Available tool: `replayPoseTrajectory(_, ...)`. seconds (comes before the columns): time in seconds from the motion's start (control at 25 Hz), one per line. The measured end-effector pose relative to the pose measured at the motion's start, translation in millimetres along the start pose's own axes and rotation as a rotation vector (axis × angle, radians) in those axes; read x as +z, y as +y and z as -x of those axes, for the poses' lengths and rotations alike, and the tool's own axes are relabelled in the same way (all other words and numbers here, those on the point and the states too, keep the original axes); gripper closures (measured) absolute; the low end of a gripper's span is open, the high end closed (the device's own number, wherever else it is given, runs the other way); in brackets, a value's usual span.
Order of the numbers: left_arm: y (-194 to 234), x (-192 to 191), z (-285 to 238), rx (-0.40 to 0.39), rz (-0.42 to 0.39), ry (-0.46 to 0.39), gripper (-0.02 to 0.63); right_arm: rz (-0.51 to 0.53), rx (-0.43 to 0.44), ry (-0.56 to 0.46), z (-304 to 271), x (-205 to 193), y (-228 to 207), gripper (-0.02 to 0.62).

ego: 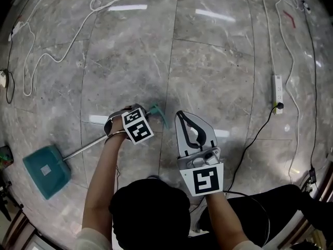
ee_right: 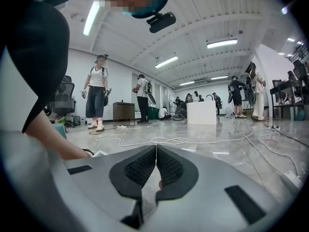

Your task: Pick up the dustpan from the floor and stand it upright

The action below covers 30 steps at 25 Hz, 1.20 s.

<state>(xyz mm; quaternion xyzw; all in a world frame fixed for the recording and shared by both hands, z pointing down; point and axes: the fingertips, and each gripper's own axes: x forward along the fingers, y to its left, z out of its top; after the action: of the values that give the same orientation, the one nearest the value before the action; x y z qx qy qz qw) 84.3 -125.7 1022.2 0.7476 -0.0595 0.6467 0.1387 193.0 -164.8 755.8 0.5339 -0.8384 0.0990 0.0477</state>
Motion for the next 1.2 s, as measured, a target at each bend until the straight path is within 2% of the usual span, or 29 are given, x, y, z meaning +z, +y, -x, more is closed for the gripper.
replayPoseTrajectory(0.28, 2, -1, -3, -0.002, 0.045, 0.046, 0.52, -0.015, -0.001, -0.013, 3, 0, 1, 0.577)
replayPoseTrajectory(0.44, 9, 2, 6, 0.075, 0.08, -0.001, 0.526, 0.008, 0.013, -0.005, 4, 0, 2, 0.577)
replayPoseTrajectory(0.64, 12, 6, 63, 0.091, 0.076, -0.065, 0.526, -0.008, 0.031, -0.032, -5, 25, 1, 0.577)
replayPoseTrajectory(0.76, 14, 13, 130, 0.115, 0.073, -0.126, 0.526, -0.054, 0.051, -0.045, -7, 71, 8, 0.577)
replayPoseTrajectory(0.92, -6, 13, 230, 0.152, 0.037, -0.197, 0.526, -0.087, 0.112, -0.041, 9, 159, 38, 0.577)
replayPoseTrajectory(1.04, -22, 1, 299, 0.16, 0.03, -0.255, 0.526, -0.071, 0.161, -0.046, 21, 222, 71, 0.577)
replayPoseTrajectory(1.2, -49, -20, 386, 0.168, -0.004, -0.367, 0.526, -0.067, 0.192, 0.009, 42, 285, 111, 0.577)
